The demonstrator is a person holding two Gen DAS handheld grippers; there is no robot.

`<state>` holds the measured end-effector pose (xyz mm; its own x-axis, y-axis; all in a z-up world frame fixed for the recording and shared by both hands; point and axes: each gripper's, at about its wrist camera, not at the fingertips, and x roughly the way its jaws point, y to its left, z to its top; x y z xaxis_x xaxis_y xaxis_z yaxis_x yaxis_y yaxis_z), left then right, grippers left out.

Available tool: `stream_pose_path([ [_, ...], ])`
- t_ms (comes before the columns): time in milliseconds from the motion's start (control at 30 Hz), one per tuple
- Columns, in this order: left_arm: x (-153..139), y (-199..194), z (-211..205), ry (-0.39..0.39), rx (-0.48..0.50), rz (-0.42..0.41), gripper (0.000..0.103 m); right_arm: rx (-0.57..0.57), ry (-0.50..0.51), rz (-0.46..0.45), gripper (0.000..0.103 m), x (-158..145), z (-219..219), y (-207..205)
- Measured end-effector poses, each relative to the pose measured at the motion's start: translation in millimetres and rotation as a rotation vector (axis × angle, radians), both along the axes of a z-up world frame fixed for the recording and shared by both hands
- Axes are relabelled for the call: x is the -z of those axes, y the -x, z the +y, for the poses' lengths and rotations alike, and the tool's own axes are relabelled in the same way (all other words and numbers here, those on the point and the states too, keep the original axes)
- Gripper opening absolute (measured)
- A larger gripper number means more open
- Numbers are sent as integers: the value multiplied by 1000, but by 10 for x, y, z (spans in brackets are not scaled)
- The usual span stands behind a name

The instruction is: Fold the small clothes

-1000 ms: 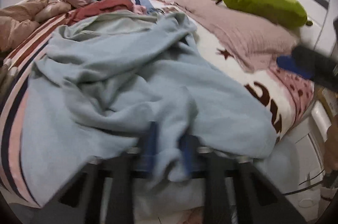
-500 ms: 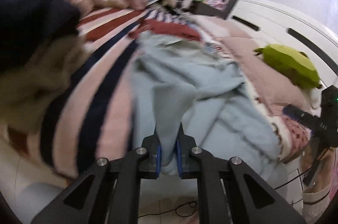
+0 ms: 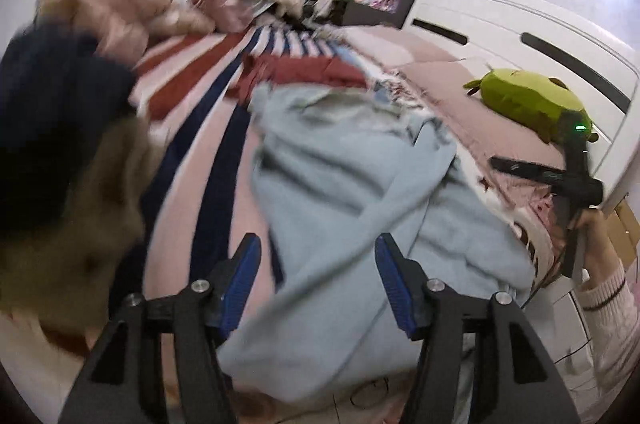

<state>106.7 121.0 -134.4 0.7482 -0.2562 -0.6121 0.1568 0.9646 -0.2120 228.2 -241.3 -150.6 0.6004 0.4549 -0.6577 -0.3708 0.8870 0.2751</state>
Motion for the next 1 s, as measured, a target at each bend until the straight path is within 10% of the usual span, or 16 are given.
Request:
stream_pose_path([
  [167, -156, -503, -366, -62, 111, -36, 56, 21, -93, 116, 51, 194, -140, -549],
  [400, 218, -1183, -1087, -76, 303, 85, 56, 109, -174, 225, 67, 466, -243, -1193],
  [467, 344, -1307, -1236, -92, 336, 118, 56, 128, -169, 239, 59, 520, -240, -1298],
  [533, 442, -1375, -1354, -106, 388, 136, 55, 145, -177, 236, 7, 531, -242, -1351],
  [567, 461, -1348, -1367, -113, 400, 132, 47, 139, -176, 218, 0, 506, -230, -1359],
  [700, 523, -1392, -1343, -138, 381, 140, 9, 120, -159, 118, 1, 258, -153, -1359],
  [1000, 479, -1422, -864, -50, 277, 139, 6, -15, -46, 113, 0, 18, 726, -1788],
])
